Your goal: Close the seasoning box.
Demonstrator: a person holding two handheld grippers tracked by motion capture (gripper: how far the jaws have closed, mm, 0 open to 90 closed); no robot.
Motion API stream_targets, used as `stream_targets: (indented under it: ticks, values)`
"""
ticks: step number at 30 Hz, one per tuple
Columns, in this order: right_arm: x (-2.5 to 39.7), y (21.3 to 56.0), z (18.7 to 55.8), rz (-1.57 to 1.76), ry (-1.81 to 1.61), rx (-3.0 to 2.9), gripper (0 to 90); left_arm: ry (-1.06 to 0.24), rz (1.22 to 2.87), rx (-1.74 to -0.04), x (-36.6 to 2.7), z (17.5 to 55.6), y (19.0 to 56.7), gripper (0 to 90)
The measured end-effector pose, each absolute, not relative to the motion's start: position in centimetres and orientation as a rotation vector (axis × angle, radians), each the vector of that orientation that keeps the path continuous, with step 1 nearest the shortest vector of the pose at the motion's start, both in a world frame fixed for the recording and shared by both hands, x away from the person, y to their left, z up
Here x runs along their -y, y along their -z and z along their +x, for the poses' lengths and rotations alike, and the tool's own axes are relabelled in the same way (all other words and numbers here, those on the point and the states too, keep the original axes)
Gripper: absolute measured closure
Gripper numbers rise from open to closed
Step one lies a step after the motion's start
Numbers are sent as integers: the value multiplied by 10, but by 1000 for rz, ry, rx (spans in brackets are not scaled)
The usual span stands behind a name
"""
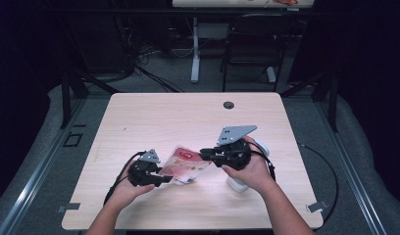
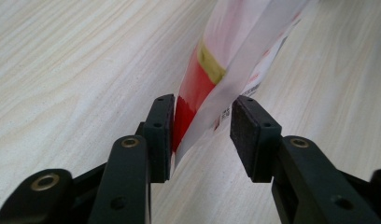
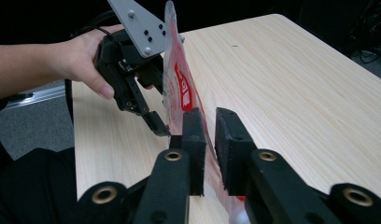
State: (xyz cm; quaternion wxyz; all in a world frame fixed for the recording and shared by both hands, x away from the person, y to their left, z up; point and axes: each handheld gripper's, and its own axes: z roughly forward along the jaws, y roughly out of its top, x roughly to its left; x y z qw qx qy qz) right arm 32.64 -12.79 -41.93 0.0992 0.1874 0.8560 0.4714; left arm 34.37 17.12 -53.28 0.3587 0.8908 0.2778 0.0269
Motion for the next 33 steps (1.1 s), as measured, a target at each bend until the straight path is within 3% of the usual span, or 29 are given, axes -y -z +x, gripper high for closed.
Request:
stream_targets:
  ticks: [17, 33]
  values:
    - [116, 419, 327, 529, -1392, -2539, 812, -93, 2259, -705, -183, 339, 523, 547]
    - [103, 413, 327, 523, -1436, -2505, 686, -131, 2272, -688, -186, 334, 518, 515]
